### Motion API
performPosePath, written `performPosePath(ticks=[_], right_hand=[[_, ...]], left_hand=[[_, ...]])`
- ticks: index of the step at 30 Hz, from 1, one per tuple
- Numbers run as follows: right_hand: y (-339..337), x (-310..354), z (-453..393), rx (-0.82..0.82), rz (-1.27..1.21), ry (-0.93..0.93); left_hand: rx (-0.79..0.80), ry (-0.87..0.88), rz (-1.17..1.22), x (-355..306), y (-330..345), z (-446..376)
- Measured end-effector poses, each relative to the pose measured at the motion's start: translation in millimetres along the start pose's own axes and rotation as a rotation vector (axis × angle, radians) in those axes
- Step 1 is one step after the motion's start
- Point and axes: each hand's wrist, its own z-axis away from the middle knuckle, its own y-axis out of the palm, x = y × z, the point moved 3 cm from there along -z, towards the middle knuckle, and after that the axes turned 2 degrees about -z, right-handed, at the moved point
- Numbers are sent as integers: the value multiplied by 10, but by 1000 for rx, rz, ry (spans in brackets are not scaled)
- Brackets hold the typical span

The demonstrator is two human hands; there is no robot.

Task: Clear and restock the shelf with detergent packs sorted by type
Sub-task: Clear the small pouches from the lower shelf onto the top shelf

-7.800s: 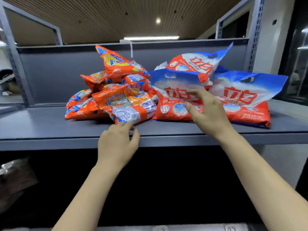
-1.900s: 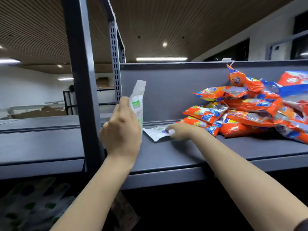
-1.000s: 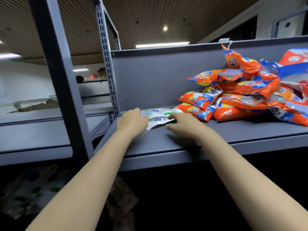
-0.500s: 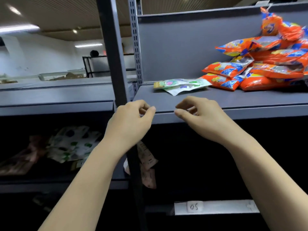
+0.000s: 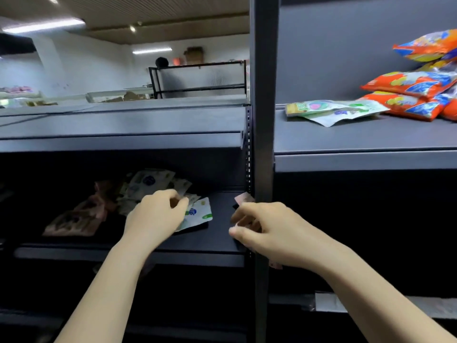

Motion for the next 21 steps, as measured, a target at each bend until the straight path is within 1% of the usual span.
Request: performPosePath(ticks=[5, 10, 12, 14, 17, 21], right_hand=[[524, 77, -473, 87, 68, 142], [1157, -221, -1128, 119, 46, 355], [1376, -377, -1343, 113, 13, 480], [1567, -459, -1498, 99, -56, 557], [1794, -472, -1688, 38, -115, 554], [2018, -538, -1844, -24, 38, 587]], left_hand=[[109, -15, -101, 588, 184, -355], [252, 7, -246, 1204, 536, -814], [220, 18, -242, 1440, 665, -1004], [170, 32, -217, 1669, 770, -1243], [118, 104, -264, 1956, 913, -1611], [66, 236, -316, 2172, 1076, -1913]])
